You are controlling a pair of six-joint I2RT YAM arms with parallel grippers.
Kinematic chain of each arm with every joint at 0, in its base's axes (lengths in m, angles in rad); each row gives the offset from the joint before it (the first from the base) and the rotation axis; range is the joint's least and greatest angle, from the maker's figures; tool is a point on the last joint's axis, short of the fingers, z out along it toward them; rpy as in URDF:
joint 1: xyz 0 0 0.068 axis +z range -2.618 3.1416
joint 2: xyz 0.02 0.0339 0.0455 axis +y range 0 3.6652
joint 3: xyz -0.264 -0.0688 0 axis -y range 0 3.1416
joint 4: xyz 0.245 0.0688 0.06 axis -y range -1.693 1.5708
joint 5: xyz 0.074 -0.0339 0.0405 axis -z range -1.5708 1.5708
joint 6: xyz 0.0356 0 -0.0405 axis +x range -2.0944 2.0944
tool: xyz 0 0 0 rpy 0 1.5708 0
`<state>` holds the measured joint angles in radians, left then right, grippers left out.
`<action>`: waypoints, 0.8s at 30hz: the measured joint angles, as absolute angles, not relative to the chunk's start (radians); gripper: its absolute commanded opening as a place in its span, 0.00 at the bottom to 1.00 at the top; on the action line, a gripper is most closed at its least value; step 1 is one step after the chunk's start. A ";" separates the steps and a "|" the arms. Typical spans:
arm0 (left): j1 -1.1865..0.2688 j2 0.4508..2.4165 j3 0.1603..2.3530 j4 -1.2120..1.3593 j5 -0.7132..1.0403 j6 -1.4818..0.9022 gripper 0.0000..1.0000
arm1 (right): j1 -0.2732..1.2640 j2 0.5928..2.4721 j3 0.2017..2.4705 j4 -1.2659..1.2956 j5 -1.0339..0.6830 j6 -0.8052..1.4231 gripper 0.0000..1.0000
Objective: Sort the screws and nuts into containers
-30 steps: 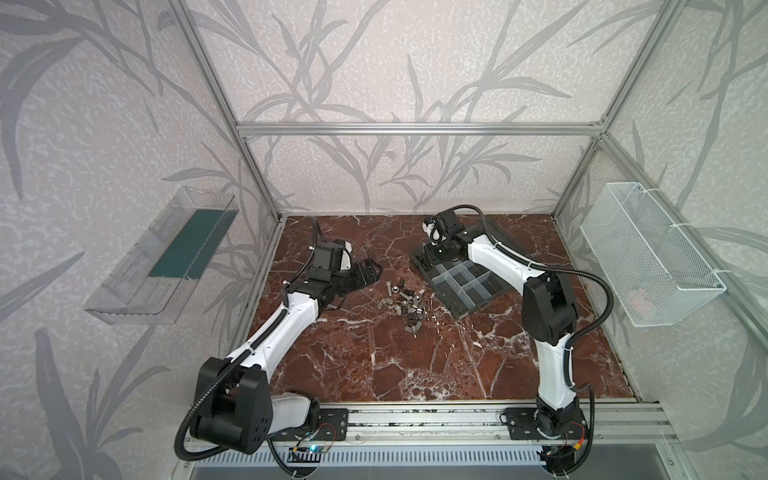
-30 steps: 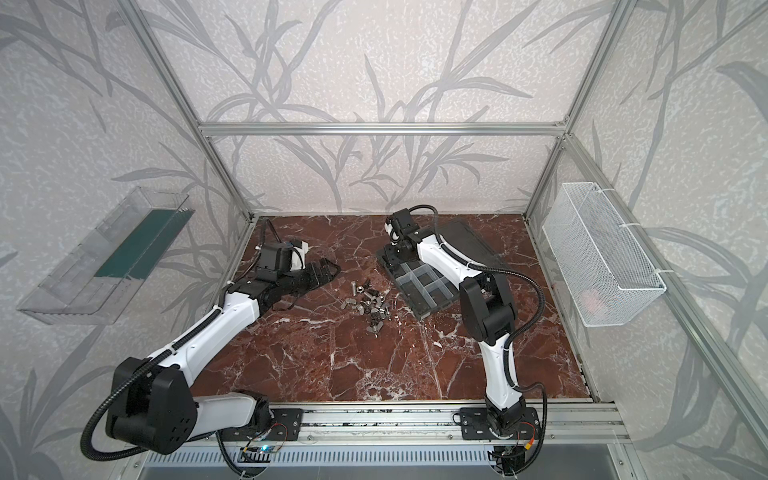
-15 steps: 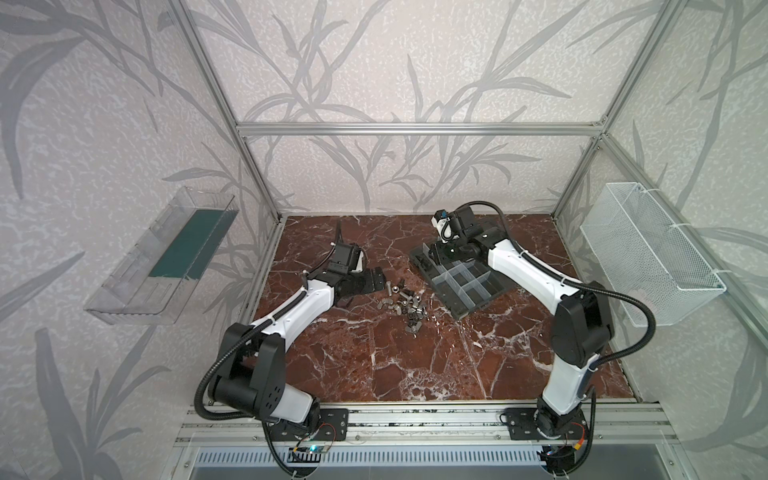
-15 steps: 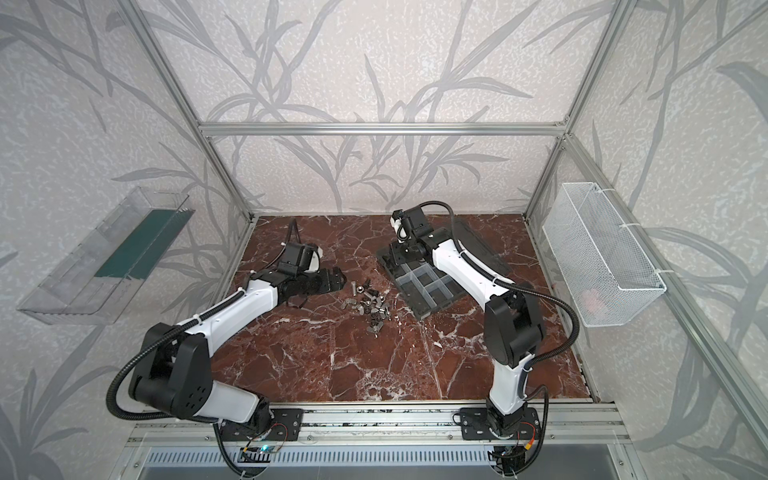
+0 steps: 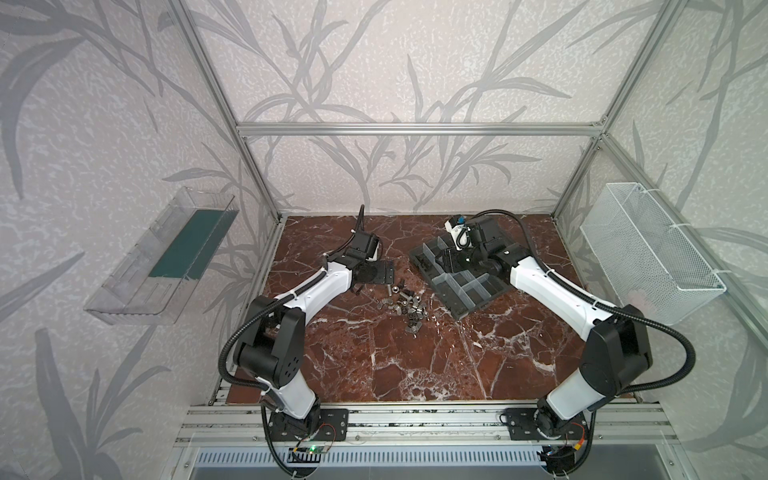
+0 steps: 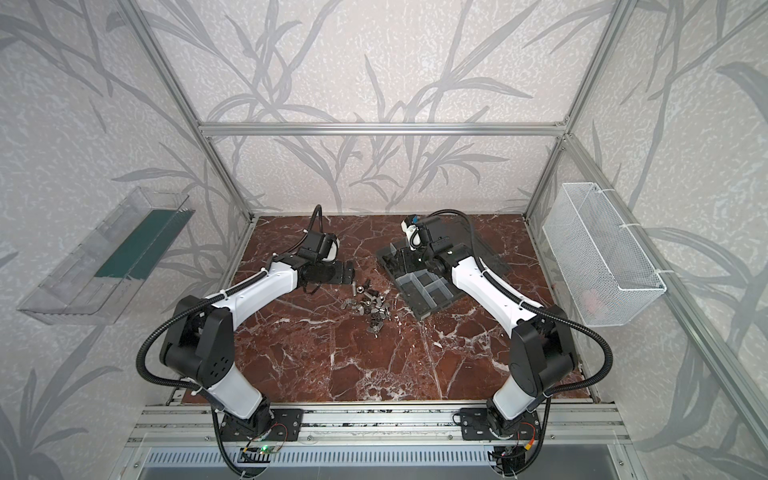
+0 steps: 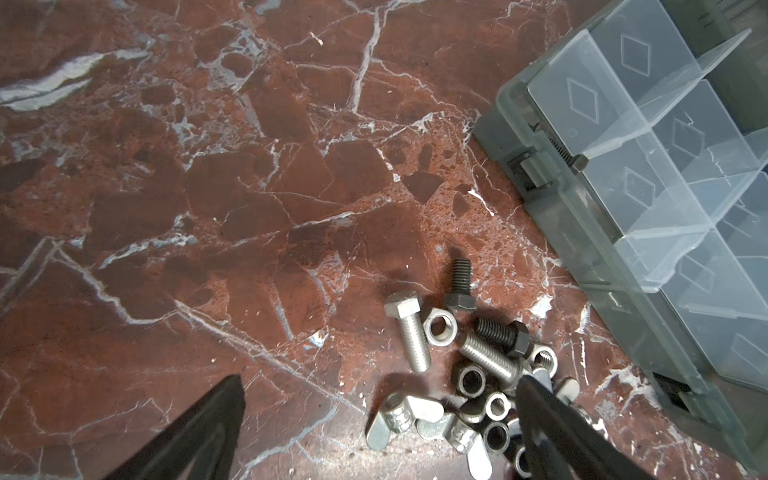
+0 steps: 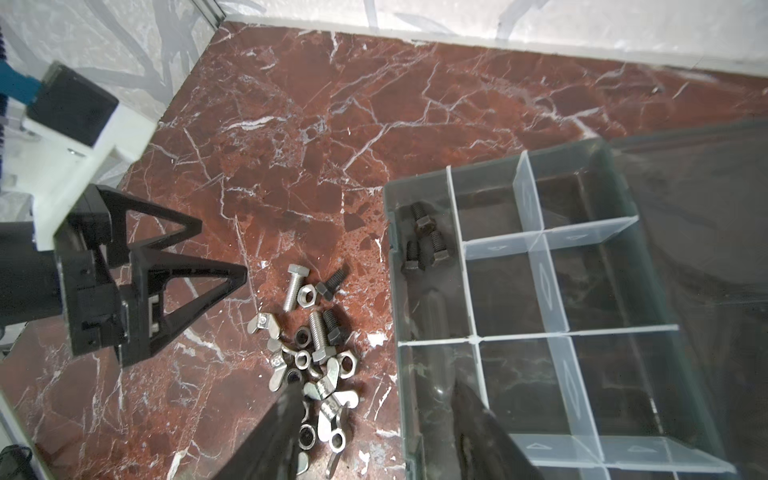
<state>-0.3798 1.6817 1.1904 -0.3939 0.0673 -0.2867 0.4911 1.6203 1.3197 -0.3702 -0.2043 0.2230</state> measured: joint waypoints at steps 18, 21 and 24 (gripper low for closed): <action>-0.389 1.924 1.386 -0.302 0.084 -0.167 0.99 | 0.533 1.582 1.197 -0.326 -0.215 0.273 0.98; -0.395 1.952 1.417 -0.307 0.102 -0.167 0.99 | 0.550 1.582 1.185 -0.326 -0.214 0.276 0.99; -0.409 1.989 1.440 -0.312 0.115 -0.165 0.99 | 0.572 1.581 1.183 -0.322 -0.201 0.273 0.99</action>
<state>-0.4088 1.9888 1.4399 -0.3122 0.1146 -0.1654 0.5720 1.5814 1.1831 -0.3218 -0.2008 0.2733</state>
